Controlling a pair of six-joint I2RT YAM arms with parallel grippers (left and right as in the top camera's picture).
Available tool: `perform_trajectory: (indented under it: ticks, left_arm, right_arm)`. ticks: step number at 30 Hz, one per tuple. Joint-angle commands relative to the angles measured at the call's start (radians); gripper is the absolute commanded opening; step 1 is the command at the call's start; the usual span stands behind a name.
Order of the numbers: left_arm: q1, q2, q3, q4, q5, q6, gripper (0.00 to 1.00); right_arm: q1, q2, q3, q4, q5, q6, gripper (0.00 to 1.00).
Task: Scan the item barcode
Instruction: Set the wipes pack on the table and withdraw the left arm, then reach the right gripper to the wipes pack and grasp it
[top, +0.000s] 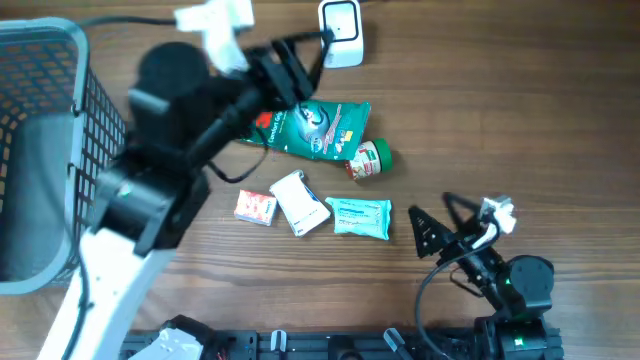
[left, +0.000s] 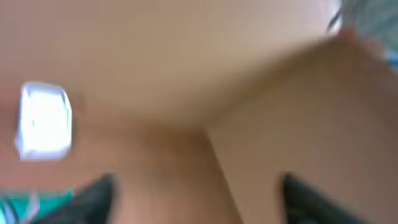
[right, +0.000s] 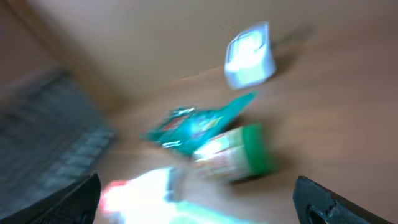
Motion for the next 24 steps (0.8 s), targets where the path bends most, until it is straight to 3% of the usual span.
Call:
perform_trajectory:
  ticks: [1,2,4,5,9,12,16,21,24]
  left_arm:
    - [0.002,-0.069,0.139,0.005,-0.418,0.28,1.0]
    - [0.002,-0.093,0.158,-0.01,-0.544,0.376,1.0]
    - [0.002,-0.128,0.158,-0.071,-0.673,0.452,1.0]
    - [0.002,-0.145,0.158,-0.123,-0.723,0.482,1.0]
    - [0.003,-0.203,0.158,-0.185,-0.753,0.596,1.0]
    - [0.003,-0.286,0.156,-0.193,-0.753,0.602,1.0]
    - [0.003,-0.429,0.156,-0.196,-0.685,0.599,1.0]
    - [0.003,-0.529,0.156,-0.178,-0.686,0.599,1.0]
    - [0.036,-0.533,0.156,-0.171,-0.685,0.598,1.0]
  right_arm:
    - [-0.002,-0.005,-0.001,0.002,-0.291,0.669,1.0]
    - [-0.002,-0.005,-0.001,0.002,-0.3,0.864,1.0]
    - [-0.002,-0.005,-0.001,-0.002,-0.259,1.011,1.0]
    - [-0.002,-0.005,-0.001,0.002,-0.209,1.013,1.0]
    - [-0.002,0.006,-0.001,-0.002,-0.206,0.877,0.91]
    - [-0.002,0.083,0.017,-0.026,-0.213,0.877,0.91]
    - [0.005,0.25,0.126,-0.081,-0.14,0.817,0.99]
    - [0.166,0.589,0.522,-0.444,0.158,0.628,1.0]
    - [0.352,0.865,0.86,-0.696,0.349,0.36,0.99]
